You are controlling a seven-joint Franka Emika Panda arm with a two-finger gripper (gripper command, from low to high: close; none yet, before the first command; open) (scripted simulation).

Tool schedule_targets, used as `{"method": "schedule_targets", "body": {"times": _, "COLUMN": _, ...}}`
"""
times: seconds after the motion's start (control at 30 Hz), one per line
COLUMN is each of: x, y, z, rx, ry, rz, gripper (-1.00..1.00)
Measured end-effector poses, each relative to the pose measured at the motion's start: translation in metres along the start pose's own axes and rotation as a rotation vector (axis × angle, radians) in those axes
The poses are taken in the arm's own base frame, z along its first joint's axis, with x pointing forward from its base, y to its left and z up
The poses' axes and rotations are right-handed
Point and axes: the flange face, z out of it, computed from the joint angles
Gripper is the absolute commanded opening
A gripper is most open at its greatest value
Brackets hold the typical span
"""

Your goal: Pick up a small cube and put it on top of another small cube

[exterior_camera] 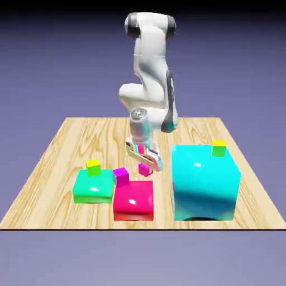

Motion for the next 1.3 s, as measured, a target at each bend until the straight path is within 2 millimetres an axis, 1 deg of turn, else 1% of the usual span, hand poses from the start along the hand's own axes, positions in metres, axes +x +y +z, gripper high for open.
{"method": "schedule_targets", "body": {"times": 0.03, "x": 0.000, "y": 0.000, "z": 0.000, "rx": 0.000, "ry": 0.000, "rz": 0.000, "gripper": -1.00}}
{"method": "schedule_targets", "body": {"times": 0.07, "x": -0.011, "y": -0.011, "z": -0.005, "rx": -0.005, "ry": 0.002, "rz": -0.053, "gripper": -1.00}}
{"method": "schedule_targets", "body": {"times": 0.1, "x": -0.008, "y": -0.017, "z": -0.009, "rx": -0.018, "ry": 0.000, "rz": -0.090, "gripper": -1.00}}
{"method": "schedule_targets", "body": {"times": 0.13, "x": -0.010, "y": -0.029, "z": -0.016, "rx": -0.025, "ry": -0.003, "rz": -0.121, "gripper": -1.00}}
{"method": "schedule_targets", "body": {"times": 0.27, "x": -0.012, "y": -0.072, "z": -0.050, "rx": -0.054, "ry": 0.011, "rz": -0.236, "gripper": -1.00}}
{"method": "schedule_targets", "body": {"times": 0.4, "x": -0.018, "y": -0.110, "z": -0.091, "rx": -0.068, "ry": 0.054, "rz": -0.300, "gripper": -1.00}}
{"method": "schedule_targets", "body": {"times": 0.5, "x": -0.051, "y": -0.134, "z": -0.127, "rx": -0.050, "ry": 0.084, "rz": -0.280, "gripper": -1.00}}
{"method": "schedule_targets", "body": {"times": 0.57, "x": -0.075, "y": -0.145, "z": -0.151, "rx": -0.036, "ry": 0.104, "rz": -0.262, "gripper": -1.00}}
{"method": "schedule_targets", "body": {"times": 0.7, "x": -0.139, "y": -0.144, "z": -0.180, "rx": -0.005, "ry": 0.098, "rz": -0.187, "gripper": -1.00}}
{"method": "schedule_targets", "body": {"times": 0.8, "x": -0.190, "y": -0.135, "z": -0.201, "rx": 0.014, "ry": 0.088, "rz": -0.136, "gripper": -1.00}}
{"method": "schedule_targets", "body": {"times": 0.9, "x": -0.240, "y": -0.118, "z": -0.221, "rx": 0.028, "ry": 0.075, "rz": -0.088, "gripper": -1.00}}
{"method": "schedule_targets", "body": {"times": 0.97, "x": -0.274, "y": -0.103, "z": -0.233, "rx": 0.034, "ry": 0.066, "rz": -0.059, "gripper": -1.00}}
{"method": "schedule_targets", "body": {"times": 1.03, "x": -0.306, "y": -0.081, "z": -0.236, "rx": 0.026, "ry": 0.043, "rz": -0.020, "gripper": -1.00}}
{"method": "schedule_targets", "body": {"times": 1.07, "x": -0.313, "y": -0.074, "z": -0.239, "rx": 0.021, "ry": 0.025, "rz": 0.021, "gripper": -1.00}}
{"method": "schedule_targets", "body": {"times": 1.1, "x": -0.308, "y": -0.075, "z": -0.245, "rx": 0.016, "ry": -0.005, "rz": 0.090, "gripper": -1.00}}
{"method": "schedule_targets", "body": {"times": 1.17, "x": -0.307, "y": -0.076, "z": -0.247, "rx": 0.014, "ry": -0.015, "rz": 0.114, "gripper": -1.00}}
{"method": "schedule_targets", "body": {"times": 1.3, "x": -0.305, "y": -0.079, "z": -0.186, "rx": 0.014, "ry": -0.015, "rz": 0.114, "gripper": -1.00}}
